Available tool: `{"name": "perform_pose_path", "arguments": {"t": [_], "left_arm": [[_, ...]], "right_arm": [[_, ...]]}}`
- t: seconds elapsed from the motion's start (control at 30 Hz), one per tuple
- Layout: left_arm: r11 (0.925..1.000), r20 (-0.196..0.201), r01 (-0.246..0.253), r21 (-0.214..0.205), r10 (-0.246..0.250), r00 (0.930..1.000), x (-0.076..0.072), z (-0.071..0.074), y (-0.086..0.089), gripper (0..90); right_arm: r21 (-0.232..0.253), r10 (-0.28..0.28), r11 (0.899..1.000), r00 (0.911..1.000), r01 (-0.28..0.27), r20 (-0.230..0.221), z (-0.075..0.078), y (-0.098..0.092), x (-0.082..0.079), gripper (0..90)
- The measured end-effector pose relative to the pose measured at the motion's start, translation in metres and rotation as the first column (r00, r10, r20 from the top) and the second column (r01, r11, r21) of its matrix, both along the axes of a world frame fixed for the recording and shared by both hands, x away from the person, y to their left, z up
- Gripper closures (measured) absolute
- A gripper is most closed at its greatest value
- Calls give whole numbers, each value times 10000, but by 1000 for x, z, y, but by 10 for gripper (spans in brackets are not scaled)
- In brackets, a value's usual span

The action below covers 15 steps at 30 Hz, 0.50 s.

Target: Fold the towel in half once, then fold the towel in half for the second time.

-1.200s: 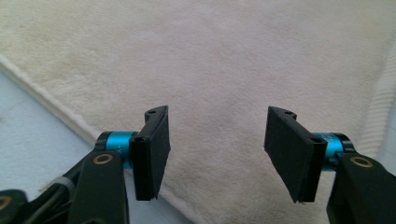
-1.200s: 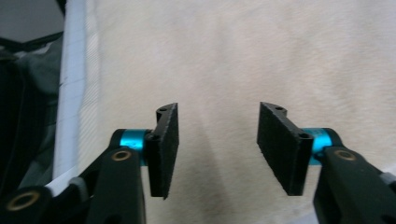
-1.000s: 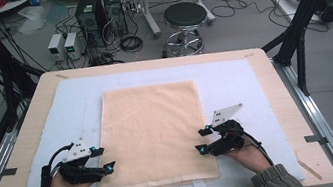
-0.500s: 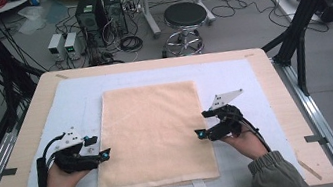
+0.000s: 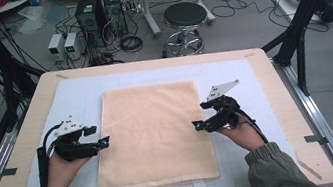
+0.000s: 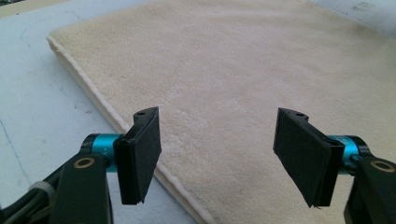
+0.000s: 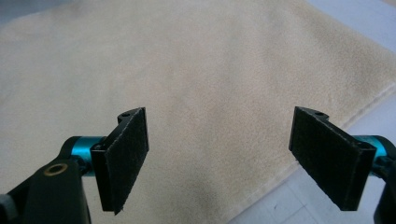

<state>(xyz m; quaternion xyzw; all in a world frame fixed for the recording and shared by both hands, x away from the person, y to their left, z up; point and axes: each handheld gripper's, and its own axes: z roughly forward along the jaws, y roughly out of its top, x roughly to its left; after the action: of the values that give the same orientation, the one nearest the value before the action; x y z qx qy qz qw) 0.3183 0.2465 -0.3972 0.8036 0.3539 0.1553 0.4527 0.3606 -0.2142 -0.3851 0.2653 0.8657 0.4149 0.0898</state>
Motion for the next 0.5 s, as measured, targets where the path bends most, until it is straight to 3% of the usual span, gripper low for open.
{"name": "perform_pose_path", "arguments": {"t": [0.37,0.5], "left_arm": [[9996,125,-226,-185,228,9997,5,5,5,324],[9995,158,-296,-48,297,9994,12,9,7,324]], "right_arm": [[-285,253,9993,9997,-254,-23,0,8,6,192],[-289,198,9994,9998,-200,-41,3,6,10,192]]}}
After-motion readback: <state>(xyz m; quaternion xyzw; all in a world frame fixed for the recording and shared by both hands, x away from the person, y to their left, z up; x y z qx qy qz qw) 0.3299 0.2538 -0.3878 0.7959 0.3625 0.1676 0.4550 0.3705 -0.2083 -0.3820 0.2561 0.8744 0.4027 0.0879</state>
